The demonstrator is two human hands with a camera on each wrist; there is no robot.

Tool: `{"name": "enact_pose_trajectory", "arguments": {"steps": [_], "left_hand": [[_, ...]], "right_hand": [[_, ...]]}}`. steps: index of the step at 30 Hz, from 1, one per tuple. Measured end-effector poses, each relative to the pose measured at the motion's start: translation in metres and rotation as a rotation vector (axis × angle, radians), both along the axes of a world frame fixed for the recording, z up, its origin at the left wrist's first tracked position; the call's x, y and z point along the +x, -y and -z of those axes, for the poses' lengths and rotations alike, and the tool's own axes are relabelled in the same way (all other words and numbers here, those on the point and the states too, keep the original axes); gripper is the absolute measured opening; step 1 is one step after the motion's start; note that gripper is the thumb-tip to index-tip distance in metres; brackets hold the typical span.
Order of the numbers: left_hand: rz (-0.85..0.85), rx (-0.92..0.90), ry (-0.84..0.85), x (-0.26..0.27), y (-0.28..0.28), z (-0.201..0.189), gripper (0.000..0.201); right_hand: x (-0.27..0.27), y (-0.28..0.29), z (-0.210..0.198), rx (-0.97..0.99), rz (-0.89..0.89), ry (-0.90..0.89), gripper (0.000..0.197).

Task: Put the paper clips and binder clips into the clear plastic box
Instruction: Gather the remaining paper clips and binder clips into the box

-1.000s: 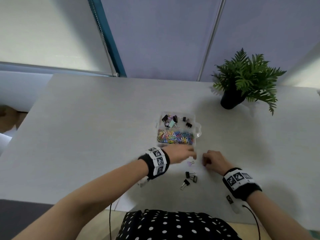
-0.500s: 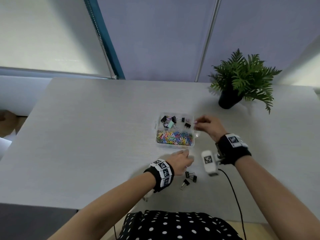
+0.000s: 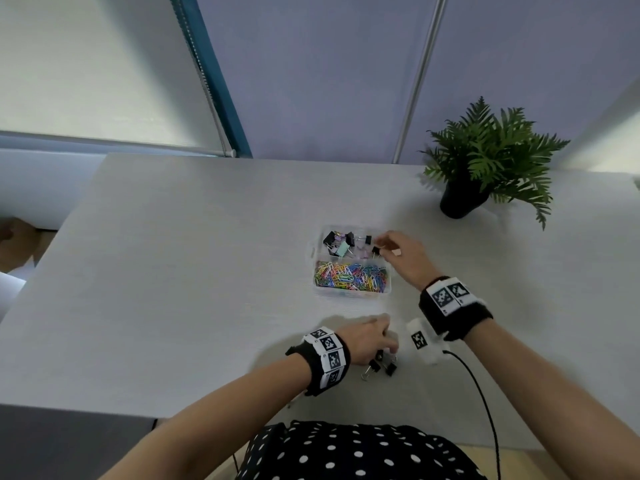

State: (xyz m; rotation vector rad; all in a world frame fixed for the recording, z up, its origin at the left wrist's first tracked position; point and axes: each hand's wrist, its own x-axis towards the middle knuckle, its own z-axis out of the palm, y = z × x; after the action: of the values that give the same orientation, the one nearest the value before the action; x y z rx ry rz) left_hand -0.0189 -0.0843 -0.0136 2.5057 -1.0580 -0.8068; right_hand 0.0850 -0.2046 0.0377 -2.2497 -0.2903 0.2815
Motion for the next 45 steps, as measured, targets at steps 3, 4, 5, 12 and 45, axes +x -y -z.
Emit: {"name": "enact_pose_trajectory", "arguments": {"steps": [3,4,5,12,45], "left_hand": [[0.017,0.016,0.036,0.001,-0.004,-0.002,0.029],[0.022,0.018,0.039,0.001,-0.006,-0.002,0.029],[0.020,0.030,0.049,0.000,-0.008,-0.002,0.031],[-0.096,-0.013,0.071,0.004,-0.013,0.001,0.018],[0.133,-0.046,0.126,-0.018,-0.032,-0.015,0.040]], "right_hand": [[-0.034,0.021,-0.001,-0.047,-0.073,0.106,0.014],[-0.047,0.030,0.003,-0.075,-0.101,0.107,0.013],[-0.060,0.039,0.009,-0.108,-0.131,0.096,0.014],[-0.135,0.058,0.058,-0.393,-0.366,-0.120,0.020],[0.029,-0.001,0.014,-0.017,0.076,-0.218,0.036]]}}
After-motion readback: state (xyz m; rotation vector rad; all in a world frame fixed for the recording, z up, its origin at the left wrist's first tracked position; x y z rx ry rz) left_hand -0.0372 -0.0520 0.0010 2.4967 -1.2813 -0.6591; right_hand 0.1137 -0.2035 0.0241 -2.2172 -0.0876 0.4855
